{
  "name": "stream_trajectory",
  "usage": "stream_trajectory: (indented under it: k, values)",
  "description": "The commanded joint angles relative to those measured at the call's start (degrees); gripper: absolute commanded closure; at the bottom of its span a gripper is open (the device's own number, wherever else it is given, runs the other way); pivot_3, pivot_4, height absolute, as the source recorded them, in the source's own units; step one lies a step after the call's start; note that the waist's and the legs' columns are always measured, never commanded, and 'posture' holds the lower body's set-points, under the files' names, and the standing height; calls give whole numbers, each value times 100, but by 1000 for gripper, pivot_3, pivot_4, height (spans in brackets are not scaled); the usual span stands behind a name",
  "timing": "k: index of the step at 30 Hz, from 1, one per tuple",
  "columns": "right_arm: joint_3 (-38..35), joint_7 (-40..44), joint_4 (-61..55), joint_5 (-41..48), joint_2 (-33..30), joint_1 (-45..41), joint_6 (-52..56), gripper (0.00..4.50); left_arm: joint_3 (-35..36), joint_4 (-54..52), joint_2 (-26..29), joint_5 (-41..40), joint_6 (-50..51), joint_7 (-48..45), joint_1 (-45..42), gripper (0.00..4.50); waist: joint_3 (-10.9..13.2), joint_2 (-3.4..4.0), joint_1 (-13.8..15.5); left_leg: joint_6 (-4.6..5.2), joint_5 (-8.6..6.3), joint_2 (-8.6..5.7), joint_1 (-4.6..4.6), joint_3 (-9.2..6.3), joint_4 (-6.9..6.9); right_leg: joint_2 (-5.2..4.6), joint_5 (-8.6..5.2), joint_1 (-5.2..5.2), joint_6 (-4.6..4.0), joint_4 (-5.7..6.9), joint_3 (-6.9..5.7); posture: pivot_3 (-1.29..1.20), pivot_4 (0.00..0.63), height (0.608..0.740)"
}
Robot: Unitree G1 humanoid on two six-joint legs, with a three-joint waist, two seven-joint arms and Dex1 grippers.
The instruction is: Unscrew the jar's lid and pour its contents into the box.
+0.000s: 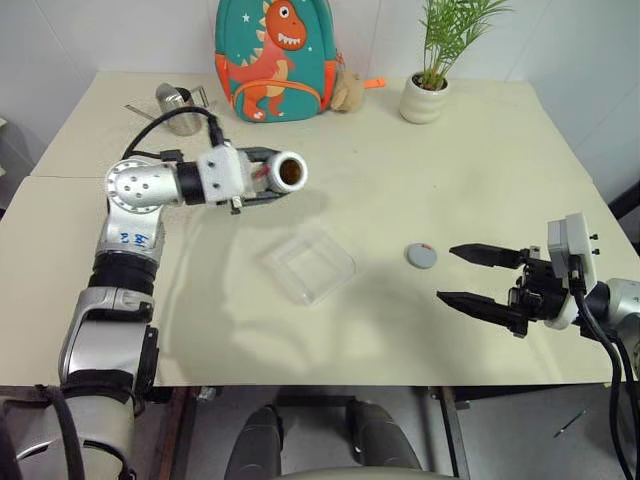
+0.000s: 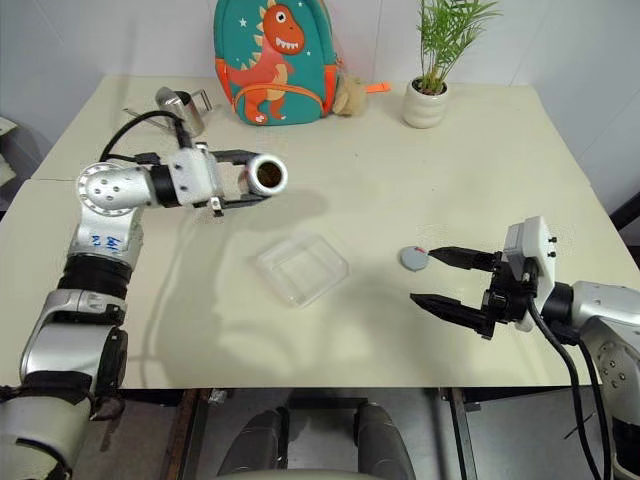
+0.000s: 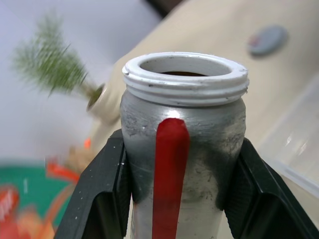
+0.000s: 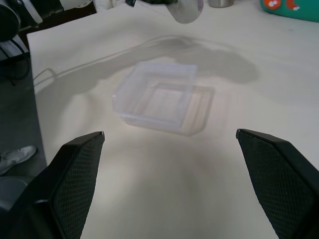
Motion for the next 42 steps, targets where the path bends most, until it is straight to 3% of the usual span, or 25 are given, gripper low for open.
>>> stream_trajectory:
  k: [1, 4, 6, 12, 19, 26, 32, 42]
  values:
    - [-70, -204, -72, -73, -19, -43, -178, 46, -315, 143, -98, 229, -998, -59, -352, 2541, 0, 0, 10, 4, -2, 0, 0, 0, 0, 0, 0, 0, 1, 3, 0, 0, 150, 740]
    - [25, -375, -182, -85, 79, 1, -210, 46, -557, 243, -125, 335, -1657, -81, -523, 2541, 0, 0, 15, 12, -8, -1, -6, 0, 0, 0, -1, -2, 3, -1, 0, 0, 150, 740]
    - [52, -498, -241, -79, 141, 40, -233, 46, -716, 359, -18, 835, -2243, 180, -665, 2541, 0, 0, 12, 18, -12, -1, -9, 0, 0, 0, -2, -3, 4, -4, 0, 0, 150, 740]
    - [172, -712, -345, -61, 229, 69, -220, 46, -764, 83, 217, 3848, -3047, 2632, -1085, 2541, 0, 0, 13, 20, -13, -3, -7, 0, 4, 0, -1, -3, 9, -2, 2, 0, 150, 740]
    - [341, -822, -197, -88, 246, -150, -233, 46, -1278, -1088, 513, 6192, -2996, 5104, -1131, 2541, 1, -1, 23, 20, -13, -8, -10, 0, 6, -1, 4, 0, 20, -5, 5, 0, 150, 740]
    - [598, -826, -1, -109, 256, -473, -215, 46, -2205, -2659, 1299, 8539, -1421, 7938, -898, 2541, 0, 0, -3, 20, -13, -6, -8, 1, 5, -1, 3, -2, 22, 1, 7, 0, 150, 740]
    - [829, -761, 255, -176, 272, -797, -263, 46, -2855, -2866, 1665, 9211, -697, 9182, -927, 2541, 1, -1, 13, 21, -12, -10, -4, 1, 8, -3, 2, -2, 22, 12, 7, 0, 150, 740]
    - [983, -758, 380, -214, 349, -988, -311, 46, -3103, -3024, 1971, 9187, -351, 9570, -905, 2541, 1, -1, 37, 22, -13, -12, -10, 1, 6, -7, 1, -3, 24, 11, 7, 0, 150, 740]
